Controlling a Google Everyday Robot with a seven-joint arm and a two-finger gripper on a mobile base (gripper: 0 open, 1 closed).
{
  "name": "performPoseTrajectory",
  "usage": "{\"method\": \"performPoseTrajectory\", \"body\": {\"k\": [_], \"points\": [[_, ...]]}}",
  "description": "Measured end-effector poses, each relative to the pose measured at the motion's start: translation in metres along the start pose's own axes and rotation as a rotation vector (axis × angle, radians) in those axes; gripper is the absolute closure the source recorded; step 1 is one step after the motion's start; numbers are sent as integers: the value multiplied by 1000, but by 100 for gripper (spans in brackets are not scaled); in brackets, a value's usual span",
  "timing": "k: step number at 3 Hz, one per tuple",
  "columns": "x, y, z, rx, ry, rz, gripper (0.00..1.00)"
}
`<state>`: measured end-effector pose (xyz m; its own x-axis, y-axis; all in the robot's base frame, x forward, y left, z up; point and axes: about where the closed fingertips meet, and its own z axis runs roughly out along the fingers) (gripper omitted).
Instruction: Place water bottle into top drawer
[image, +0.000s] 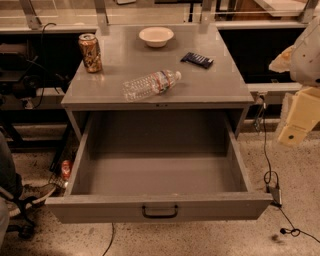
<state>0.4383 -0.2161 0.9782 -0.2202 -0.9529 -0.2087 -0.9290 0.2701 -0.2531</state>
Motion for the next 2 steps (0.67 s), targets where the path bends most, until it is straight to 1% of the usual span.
{"method": "performPoseTrajectory", "body": {"k": [1, 2], "points": [[-4, -3, 0, 6, -8, -13, 0], [-20, -15, 1, 30, -41, -70, 0]]}}
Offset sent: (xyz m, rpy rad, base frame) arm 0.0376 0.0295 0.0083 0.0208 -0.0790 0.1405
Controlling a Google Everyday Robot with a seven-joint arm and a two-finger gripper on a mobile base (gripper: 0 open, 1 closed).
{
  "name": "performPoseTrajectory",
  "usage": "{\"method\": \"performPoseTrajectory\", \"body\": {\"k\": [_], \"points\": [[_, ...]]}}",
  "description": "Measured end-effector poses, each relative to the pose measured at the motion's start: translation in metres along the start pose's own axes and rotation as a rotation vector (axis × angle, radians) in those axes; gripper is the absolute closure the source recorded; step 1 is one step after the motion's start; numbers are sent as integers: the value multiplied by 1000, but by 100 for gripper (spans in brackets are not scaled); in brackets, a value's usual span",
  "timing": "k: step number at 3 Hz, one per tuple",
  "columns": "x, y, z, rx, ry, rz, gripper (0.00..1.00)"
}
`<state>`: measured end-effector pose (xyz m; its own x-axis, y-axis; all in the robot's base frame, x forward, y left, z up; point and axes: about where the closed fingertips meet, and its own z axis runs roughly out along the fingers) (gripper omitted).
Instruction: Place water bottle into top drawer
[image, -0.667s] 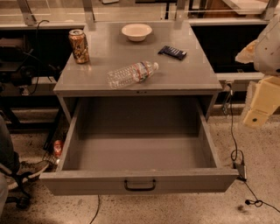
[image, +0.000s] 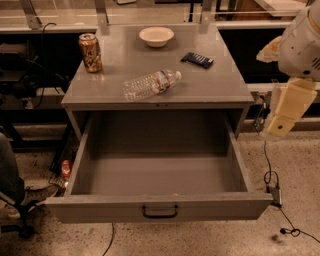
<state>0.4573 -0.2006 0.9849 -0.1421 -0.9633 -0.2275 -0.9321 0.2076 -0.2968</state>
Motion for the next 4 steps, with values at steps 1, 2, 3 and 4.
{"method": "performPoseTrajectory", "body": {"k": [1, 2, 3, 4], "points": [[-46, -34, 15, 42, -45, -146, 0], [-103, -62, 40, 52, -72, -294, 0], [-102, -61, 40, 52, -72, -292, 0], [-105, -58, 53, 40, -36, -332, 0]]}}
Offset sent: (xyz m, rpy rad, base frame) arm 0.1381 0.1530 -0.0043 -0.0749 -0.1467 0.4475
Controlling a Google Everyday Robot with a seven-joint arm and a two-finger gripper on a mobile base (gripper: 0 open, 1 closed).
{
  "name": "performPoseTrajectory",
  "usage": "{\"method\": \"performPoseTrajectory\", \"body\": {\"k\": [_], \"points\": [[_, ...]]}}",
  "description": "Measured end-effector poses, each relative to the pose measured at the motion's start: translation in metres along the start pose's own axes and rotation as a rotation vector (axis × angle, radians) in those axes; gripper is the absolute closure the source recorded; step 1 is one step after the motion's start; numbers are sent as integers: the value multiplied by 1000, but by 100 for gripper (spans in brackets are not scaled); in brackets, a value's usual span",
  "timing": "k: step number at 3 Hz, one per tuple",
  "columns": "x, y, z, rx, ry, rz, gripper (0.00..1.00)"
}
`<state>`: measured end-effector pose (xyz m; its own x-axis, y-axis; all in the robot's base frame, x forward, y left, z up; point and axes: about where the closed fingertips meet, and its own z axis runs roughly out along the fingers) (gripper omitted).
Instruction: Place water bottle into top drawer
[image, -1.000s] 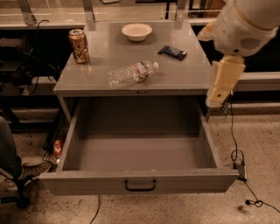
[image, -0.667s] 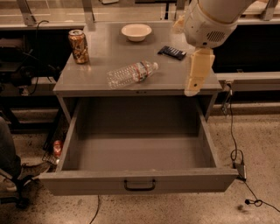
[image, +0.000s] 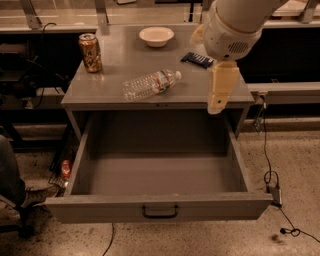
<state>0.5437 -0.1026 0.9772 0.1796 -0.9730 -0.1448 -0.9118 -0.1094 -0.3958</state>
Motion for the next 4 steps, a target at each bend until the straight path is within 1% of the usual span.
{"method": "performPoseTrajectory", "body": {"k": [1, 2, 3, 4], "points": [[8, -3, 34, -27, 13, -35, 0], [19, -11, 76, -53, 9, -51, 0], [25, -23, 103, -48, -15, -47, 0], [20, -43, 115, -6, -47, -58, 0]]}}
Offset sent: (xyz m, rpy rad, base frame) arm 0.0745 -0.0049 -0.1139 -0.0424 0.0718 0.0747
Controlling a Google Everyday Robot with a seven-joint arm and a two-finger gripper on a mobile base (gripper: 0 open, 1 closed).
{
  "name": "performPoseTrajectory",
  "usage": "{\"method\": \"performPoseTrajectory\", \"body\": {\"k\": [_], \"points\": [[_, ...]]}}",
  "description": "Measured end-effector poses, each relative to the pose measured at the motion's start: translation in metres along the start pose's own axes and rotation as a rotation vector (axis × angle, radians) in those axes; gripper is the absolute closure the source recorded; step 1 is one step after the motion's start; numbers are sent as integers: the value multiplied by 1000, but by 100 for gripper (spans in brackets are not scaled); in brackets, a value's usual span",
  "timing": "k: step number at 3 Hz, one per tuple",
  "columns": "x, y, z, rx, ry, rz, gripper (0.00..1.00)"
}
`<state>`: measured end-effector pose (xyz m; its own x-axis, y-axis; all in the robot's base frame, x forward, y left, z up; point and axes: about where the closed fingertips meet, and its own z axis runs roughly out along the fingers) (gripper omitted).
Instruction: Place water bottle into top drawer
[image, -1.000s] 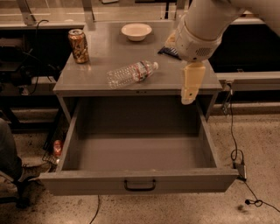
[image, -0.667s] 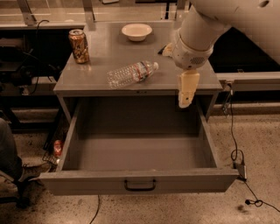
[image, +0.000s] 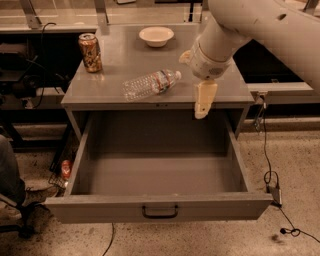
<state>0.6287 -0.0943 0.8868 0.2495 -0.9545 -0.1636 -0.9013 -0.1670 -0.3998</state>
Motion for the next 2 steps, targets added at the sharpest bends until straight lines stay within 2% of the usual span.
{"method": "performPoseTrajectory", "body": {"k": [1, 2], "points": [[-23, -22, 26, 1, -55, -55, 0], [-38, -33, 42, -9, -91, -88, 0]]}}
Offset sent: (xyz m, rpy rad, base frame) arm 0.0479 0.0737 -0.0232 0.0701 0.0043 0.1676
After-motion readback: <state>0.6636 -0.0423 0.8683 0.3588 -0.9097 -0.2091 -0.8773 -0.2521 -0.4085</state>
